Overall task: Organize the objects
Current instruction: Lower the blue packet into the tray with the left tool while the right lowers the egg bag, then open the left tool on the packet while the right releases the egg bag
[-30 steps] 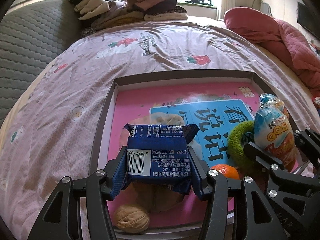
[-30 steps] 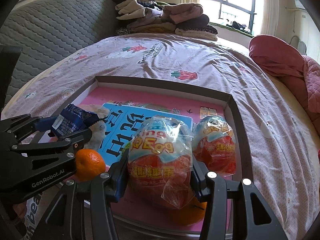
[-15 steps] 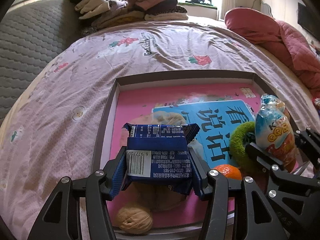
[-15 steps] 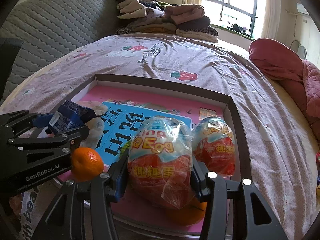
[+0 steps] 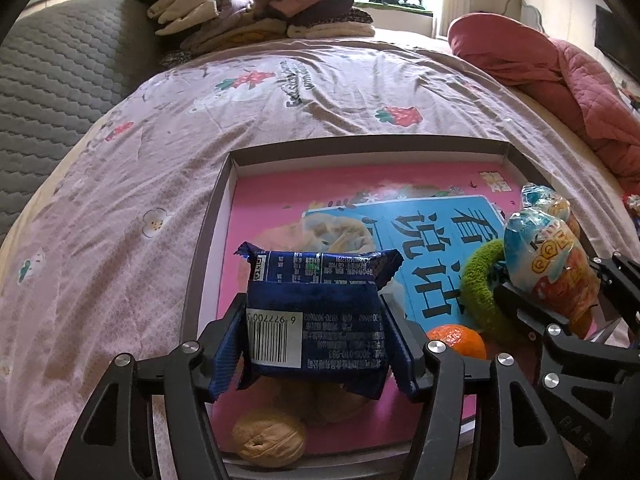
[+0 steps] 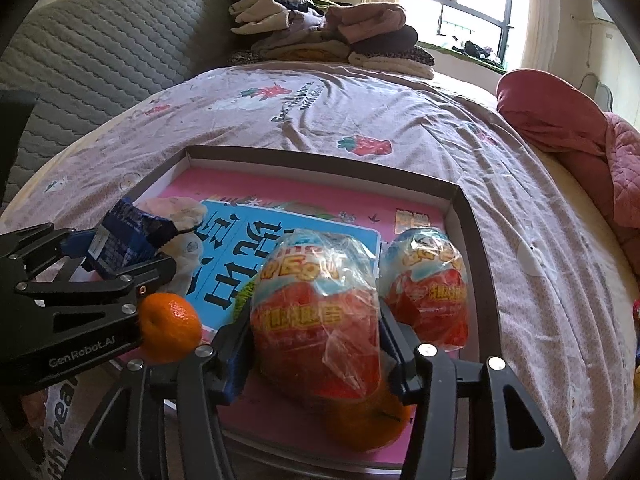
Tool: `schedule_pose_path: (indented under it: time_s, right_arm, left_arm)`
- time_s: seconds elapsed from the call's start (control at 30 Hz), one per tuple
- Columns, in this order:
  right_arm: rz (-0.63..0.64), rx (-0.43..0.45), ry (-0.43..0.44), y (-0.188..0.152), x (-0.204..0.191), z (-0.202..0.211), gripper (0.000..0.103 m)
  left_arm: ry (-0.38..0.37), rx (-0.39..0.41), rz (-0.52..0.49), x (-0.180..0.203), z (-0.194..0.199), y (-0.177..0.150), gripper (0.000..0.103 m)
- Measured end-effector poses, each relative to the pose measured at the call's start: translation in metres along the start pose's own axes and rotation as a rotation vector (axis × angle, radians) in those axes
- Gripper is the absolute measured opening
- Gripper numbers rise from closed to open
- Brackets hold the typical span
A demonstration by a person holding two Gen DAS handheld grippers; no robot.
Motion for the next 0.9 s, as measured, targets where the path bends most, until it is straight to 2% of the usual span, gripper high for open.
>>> schedule_pose_path:
  time_s: [0.8, 0.9]
  right_arm:
    - [0.003, 0.001, -0.001, 0.001, 0.001, 0.009, 0.058]
    - [0.006, 0.012, -0.013, 0.003, 0.003, 0.012, 0.061]
  left_arm:
    - [-0.017, -0.008, 0.006, 0.004, 0.010, -0.004, 0.071]
    - [-0.021, -0.003, 0.004, 0.005, 0.012, -0.004, 0.072]
Point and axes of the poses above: each gripper's, at about its wrist camera, not at the fingertips, and z roughly against the way its jaws point, x to its right, y to its top, the point moved 10 cm from there along -z, roughly the way its jaws point, and after that the axes turned 14 degrees about -y, right-handed, at the moved point
